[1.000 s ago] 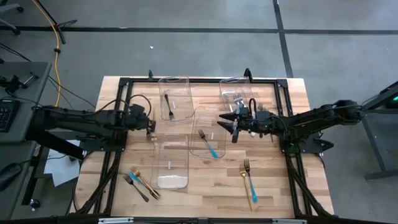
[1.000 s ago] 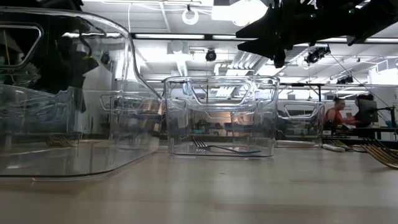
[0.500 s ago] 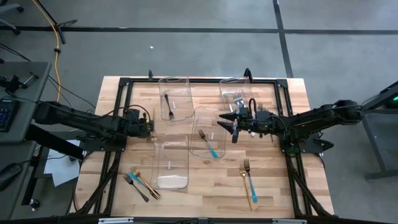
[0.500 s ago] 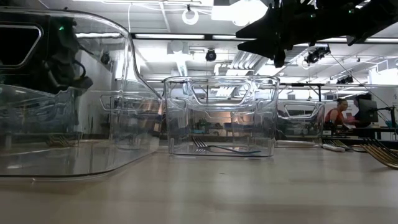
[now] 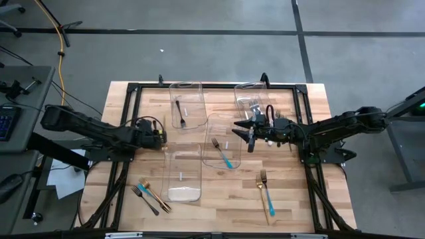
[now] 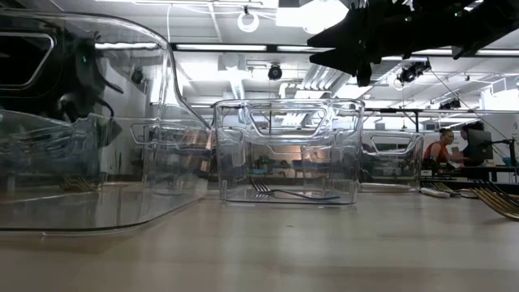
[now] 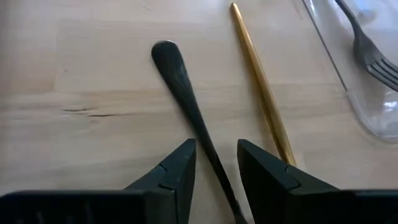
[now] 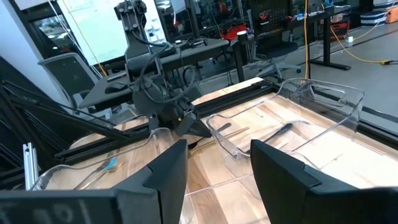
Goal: Sort silverware by color (type)
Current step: Put the black fork into the top left transparent bin
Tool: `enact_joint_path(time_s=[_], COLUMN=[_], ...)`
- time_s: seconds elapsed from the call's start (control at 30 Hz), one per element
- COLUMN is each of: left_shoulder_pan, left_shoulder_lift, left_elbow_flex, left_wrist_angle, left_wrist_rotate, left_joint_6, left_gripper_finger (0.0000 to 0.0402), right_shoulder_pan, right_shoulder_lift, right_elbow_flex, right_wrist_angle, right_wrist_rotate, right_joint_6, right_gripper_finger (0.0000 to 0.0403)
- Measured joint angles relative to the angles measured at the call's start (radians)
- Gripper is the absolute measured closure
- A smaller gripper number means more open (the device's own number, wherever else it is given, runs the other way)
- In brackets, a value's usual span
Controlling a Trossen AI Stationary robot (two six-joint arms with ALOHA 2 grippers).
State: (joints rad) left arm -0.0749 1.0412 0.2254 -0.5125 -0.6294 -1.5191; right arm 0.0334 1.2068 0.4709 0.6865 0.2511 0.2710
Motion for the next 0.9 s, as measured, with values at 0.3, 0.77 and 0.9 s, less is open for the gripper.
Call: enact_joint_path(time_s=[0.3,0.77,0.9], left_shoulder_pan=[0.001,0.006,0.028], left_shoulder_lift=[0.151,0.288,0.288], left_elbow_flex=[0.017,0.09,0.09], left_wrist_angle=[0.008,-0.076,-0.082], left_wrist_rotate=[-0.05,-0.071,-0.079], left_joint_6=[-0.083,-0.125,-0.125], left_gripper_finger=[0.0287,0.0318,0.0344], right_shoulder_pan=[0.0,0.0,0.0], right_shoulder_lift=[0.0,0.0,0.0], right_elbow_flex=[0.0,0.0,0.0], right_wrist_angle=[0.007,0.011,0.011], right_wrist_rotate=[0.0,0.0,0.0], right_joint_6=[0.001,0.001,0.001], right_gripper_finger=[0.0231,0.0231,0.0231])
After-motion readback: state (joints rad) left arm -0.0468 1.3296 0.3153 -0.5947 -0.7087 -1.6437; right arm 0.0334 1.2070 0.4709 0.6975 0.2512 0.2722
